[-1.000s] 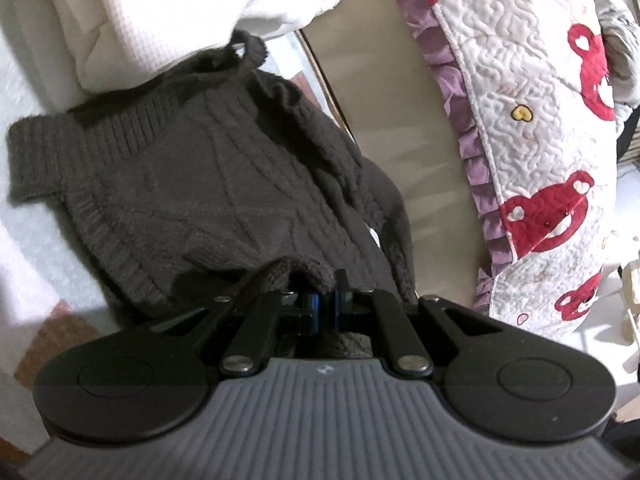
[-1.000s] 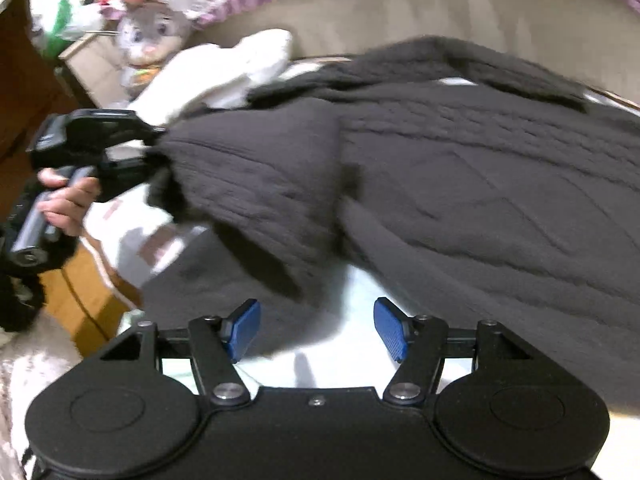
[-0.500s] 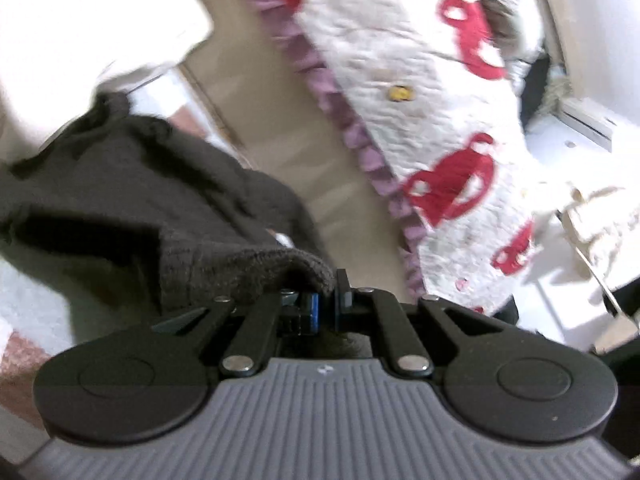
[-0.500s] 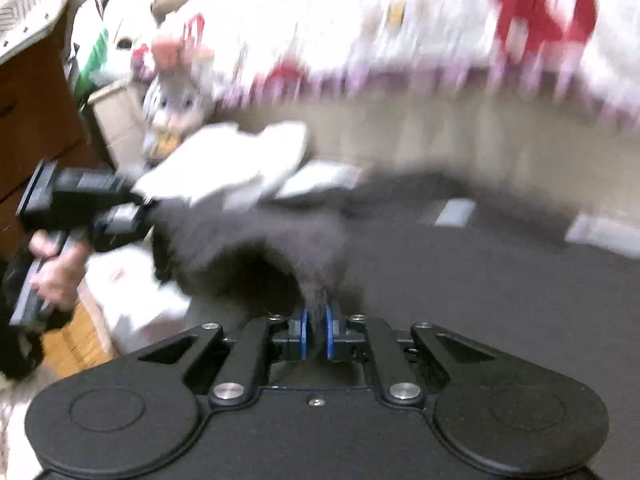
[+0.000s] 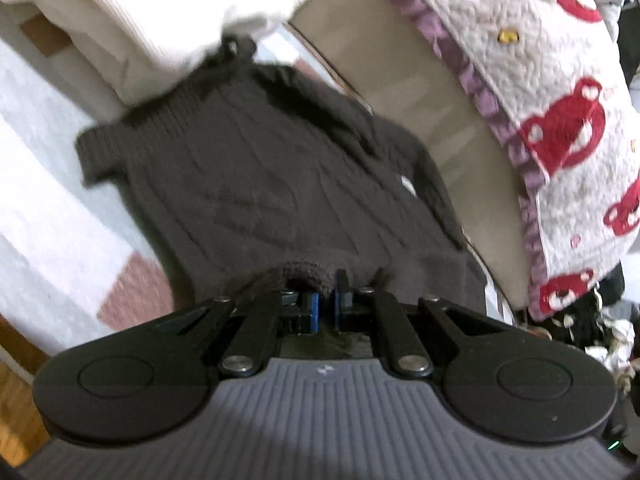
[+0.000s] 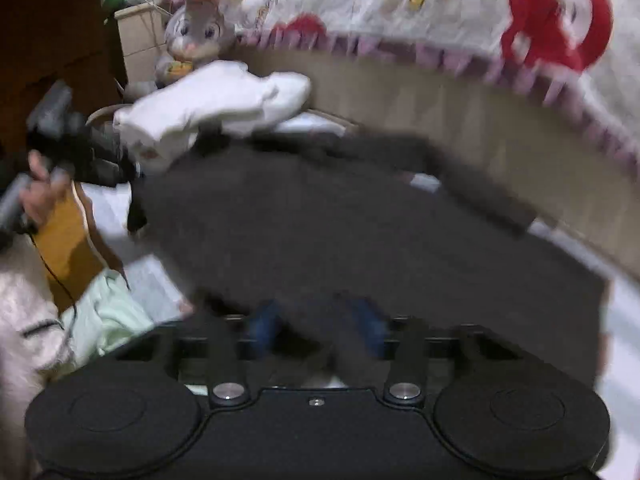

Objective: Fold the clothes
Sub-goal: 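Hold the sleeve with the left gripper while the right gripper releases and regrasps the sweater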

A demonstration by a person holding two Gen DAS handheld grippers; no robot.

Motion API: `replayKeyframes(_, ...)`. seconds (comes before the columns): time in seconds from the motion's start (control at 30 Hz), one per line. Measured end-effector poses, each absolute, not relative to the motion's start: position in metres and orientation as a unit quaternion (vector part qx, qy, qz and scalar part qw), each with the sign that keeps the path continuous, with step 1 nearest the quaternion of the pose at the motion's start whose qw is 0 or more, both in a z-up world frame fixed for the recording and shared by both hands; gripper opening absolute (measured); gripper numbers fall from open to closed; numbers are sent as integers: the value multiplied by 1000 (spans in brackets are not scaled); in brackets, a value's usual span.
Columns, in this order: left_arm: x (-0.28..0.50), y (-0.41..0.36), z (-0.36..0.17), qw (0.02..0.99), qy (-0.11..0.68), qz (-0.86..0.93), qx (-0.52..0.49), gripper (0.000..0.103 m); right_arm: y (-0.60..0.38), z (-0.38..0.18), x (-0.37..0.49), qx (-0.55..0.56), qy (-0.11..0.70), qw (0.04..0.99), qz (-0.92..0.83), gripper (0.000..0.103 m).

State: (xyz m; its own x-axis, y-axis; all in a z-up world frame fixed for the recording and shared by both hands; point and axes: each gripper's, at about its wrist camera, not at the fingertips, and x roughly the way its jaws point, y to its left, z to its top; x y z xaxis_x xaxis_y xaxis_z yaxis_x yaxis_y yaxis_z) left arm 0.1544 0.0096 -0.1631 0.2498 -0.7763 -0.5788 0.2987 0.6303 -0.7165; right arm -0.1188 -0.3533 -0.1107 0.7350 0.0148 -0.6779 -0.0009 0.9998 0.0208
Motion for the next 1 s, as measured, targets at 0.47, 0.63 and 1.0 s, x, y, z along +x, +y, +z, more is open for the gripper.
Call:
replayKeyframes(0.47,128,0,-138,803,451,-339,-195,6,-364,-141,-70,41,284,958,23,10)
replayKeyframes(0.63,99,-5,-131,796,477,-329,-176,7,-381,-38,-103,82,185,979,34,9)
replayKeyframes(1.0,74,3,-131,824,524,-195,-89,27,-344,-140,-146,-15,510,857,71,13)
